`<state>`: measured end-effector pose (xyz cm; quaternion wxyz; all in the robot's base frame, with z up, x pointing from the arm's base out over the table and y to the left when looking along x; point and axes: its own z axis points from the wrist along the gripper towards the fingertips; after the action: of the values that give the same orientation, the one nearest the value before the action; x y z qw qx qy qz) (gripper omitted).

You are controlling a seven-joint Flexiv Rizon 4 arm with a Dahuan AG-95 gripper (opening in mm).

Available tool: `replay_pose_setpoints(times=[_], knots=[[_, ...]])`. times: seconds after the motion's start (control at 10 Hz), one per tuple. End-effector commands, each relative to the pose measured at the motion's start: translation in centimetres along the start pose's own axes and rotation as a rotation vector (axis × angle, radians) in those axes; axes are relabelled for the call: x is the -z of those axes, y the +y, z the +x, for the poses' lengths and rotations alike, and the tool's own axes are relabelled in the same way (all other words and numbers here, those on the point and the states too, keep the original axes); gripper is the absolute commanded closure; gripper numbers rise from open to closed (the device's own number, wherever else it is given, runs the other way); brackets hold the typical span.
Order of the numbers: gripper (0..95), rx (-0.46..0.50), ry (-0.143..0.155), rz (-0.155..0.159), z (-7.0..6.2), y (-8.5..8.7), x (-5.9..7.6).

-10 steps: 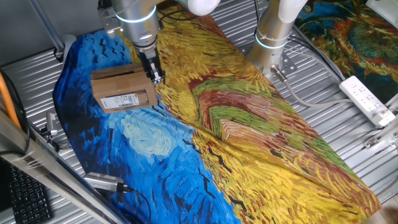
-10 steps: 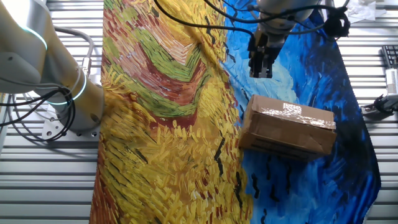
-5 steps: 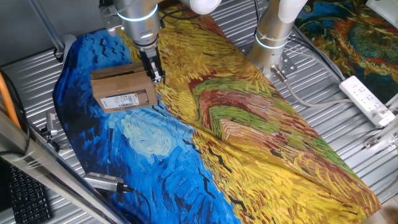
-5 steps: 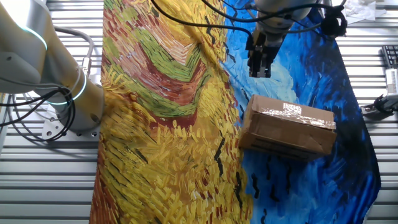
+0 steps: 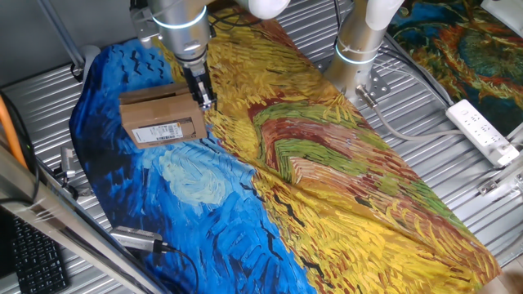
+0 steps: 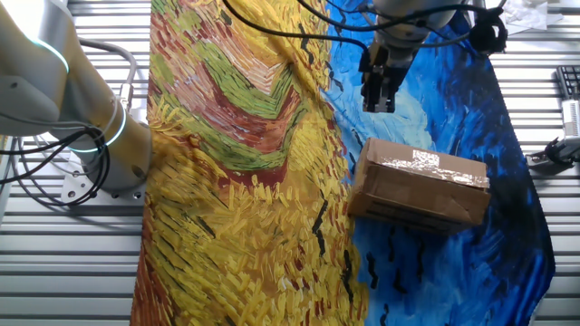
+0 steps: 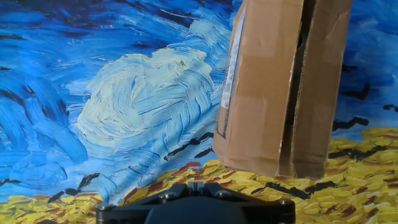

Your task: Open a box

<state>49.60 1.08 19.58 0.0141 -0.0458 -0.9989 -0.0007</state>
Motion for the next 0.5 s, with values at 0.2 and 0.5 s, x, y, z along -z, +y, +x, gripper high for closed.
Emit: replay_pose_setpoints(times=[0.2,0.5], knots=[[95.0,-0.006,-0.008,0.0,0.11,0.17,0.14],[95.0,-0.024,-0.011,-0.003,0.02,0.2,0.13]])
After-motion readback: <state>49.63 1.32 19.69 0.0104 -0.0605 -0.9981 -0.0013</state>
